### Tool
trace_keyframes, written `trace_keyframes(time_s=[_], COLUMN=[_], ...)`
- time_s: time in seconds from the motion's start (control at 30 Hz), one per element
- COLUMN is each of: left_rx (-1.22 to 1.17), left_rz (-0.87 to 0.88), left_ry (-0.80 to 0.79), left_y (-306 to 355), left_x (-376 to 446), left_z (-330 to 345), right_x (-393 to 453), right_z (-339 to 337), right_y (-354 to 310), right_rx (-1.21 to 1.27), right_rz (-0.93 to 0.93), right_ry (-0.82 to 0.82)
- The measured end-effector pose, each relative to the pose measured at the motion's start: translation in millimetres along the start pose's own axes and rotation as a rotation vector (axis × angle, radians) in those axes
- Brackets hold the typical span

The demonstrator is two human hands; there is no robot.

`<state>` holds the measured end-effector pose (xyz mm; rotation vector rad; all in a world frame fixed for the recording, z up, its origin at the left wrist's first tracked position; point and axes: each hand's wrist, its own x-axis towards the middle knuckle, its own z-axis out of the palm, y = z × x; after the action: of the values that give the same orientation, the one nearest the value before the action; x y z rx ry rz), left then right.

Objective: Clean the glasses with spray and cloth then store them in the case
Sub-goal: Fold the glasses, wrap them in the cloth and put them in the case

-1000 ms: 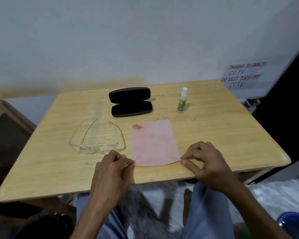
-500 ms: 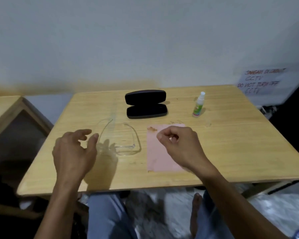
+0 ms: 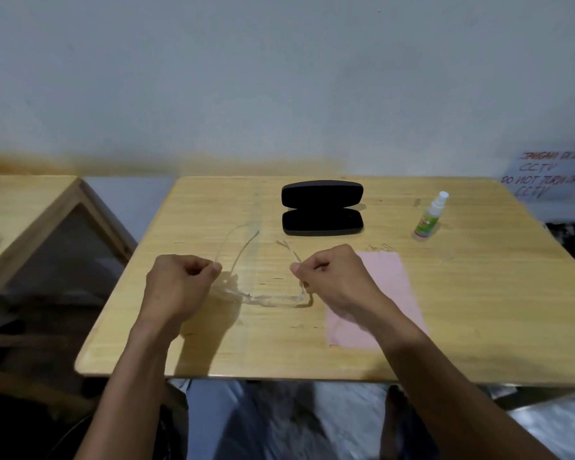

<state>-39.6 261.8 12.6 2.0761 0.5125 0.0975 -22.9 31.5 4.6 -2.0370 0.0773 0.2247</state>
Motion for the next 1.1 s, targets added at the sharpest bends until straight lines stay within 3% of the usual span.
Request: trace_keyframes(time_s=[0.23,0.37,0.63,1.1], left_rx=[-0.149,-0.113,-0.046,-0.005], left_rz=[0.134,0.259,0.350,0.322], left_ry=[-0.064,-0.097,-0.094,-0.077], left_y=[8,24,41,38], left_x=[-34,-58,-78,-72], left_z=[3,37,101,118], right_x=[-27,-43,-56,-41], right_z=[-42,-81,-121,-113], right_y=[9,35,95,116], right_rx=[0.049,-0.019,-0.041,0.023], right_rz=[-0.192,-0.293,-0.251,-0.249], right_ry=[0.010,0.199,0.357,0.416])
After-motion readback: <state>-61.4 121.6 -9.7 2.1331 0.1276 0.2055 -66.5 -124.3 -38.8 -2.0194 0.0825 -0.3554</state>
